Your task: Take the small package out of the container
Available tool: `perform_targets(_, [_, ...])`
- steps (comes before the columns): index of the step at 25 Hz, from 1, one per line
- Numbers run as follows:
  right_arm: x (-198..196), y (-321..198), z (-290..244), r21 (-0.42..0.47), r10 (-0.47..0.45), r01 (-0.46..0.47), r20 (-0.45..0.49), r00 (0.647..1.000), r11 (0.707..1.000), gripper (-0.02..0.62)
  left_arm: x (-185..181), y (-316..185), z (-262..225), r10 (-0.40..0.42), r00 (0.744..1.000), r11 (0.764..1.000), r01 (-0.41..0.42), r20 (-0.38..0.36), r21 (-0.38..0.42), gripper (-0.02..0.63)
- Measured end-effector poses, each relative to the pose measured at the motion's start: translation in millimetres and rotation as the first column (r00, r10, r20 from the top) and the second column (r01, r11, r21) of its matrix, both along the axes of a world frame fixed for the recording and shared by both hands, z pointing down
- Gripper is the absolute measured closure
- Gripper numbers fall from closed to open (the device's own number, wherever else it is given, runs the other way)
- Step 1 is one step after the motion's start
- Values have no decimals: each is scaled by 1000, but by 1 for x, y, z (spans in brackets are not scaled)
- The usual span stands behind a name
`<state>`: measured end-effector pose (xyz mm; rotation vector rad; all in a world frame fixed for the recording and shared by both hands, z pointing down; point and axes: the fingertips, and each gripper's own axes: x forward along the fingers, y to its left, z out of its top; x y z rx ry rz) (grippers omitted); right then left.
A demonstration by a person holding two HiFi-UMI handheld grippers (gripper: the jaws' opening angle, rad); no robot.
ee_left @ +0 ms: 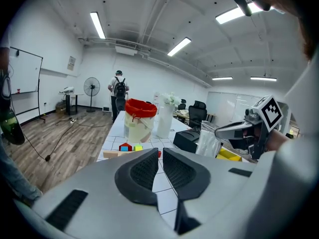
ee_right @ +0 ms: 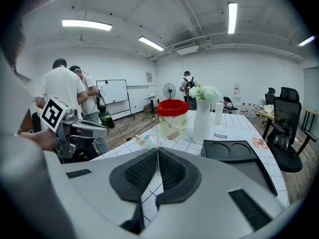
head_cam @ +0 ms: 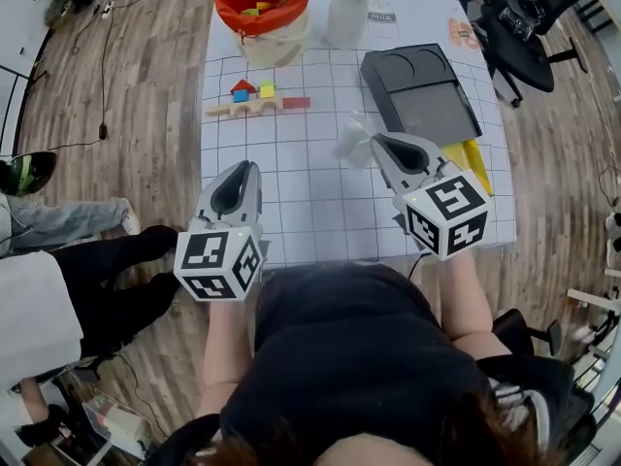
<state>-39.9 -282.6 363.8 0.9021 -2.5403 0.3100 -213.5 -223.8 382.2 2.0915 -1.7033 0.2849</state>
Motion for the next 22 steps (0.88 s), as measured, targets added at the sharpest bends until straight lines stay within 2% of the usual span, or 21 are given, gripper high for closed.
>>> perform_targets(22, [10,5,2,-13,-5,6,28,1000,1000,575,23,-2,-1,18,1000,1000,-18,-17,5,554])
